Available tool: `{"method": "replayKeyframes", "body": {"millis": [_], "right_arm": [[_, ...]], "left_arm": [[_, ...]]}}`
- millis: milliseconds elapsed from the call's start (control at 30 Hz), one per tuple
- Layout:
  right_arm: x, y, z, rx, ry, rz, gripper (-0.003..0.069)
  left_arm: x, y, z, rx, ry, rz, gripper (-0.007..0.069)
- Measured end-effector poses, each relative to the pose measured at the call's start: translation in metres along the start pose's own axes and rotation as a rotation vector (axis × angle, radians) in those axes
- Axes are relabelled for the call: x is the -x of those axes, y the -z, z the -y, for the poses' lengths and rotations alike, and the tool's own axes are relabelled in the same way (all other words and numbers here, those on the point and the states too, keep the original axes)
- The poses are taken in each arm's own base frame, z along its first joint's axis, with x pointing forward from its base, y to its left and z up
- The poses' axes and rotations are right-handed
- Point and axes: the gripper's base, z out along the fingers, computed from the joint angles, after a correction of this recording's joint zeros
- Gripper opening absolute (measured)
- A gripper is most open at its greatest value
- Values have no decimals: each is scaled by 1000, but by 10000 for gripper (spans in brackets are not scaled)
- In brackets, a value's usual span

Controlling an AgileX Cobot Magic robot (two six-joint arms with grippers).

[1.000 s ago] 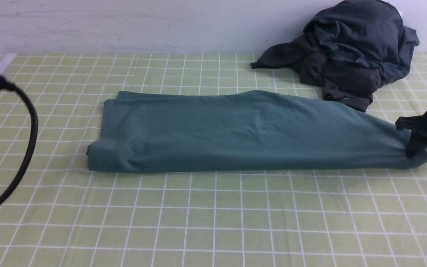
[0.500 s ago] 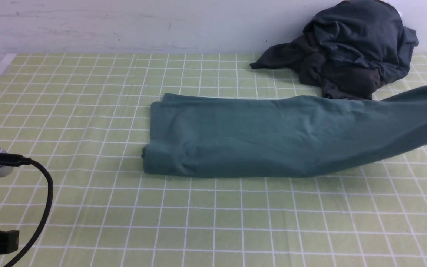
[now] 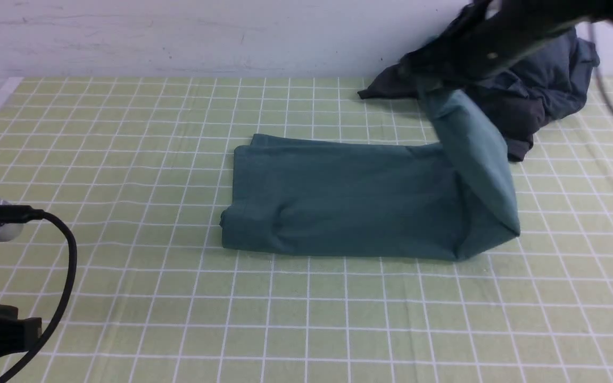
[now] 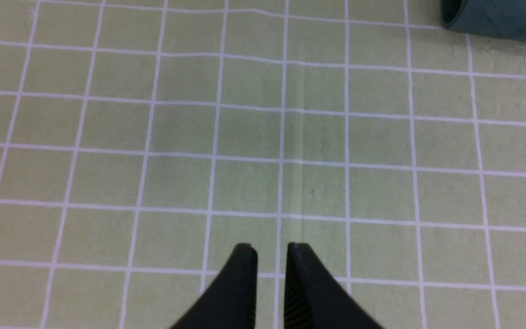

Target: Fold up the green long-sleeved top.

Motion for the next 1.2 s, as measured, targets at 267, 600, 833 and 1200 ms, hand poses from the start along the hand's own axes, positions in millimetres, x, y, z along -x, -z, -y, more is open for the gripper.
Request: {"method": "replayKeyframes", "body": {"millis": [267, 600, 833, 1200], "right_arm": [[-3, -83, -80, 120, 52, -7, 47], [3, -106, -109, 175, 57, 12, 244], [-6, -105, -101, 94, 145, -126, 223], [-58, -168, -145, 287, 78, -229, 42]], "left_arm": [[3, 0, 0, -3, 1, 28, 83], [3, 0, 1, -6, 3, 33, 83], [3, 0, 1, -6, 3, 38, 83], [4, 0, 1, -8, 2, 52, 83]]}}
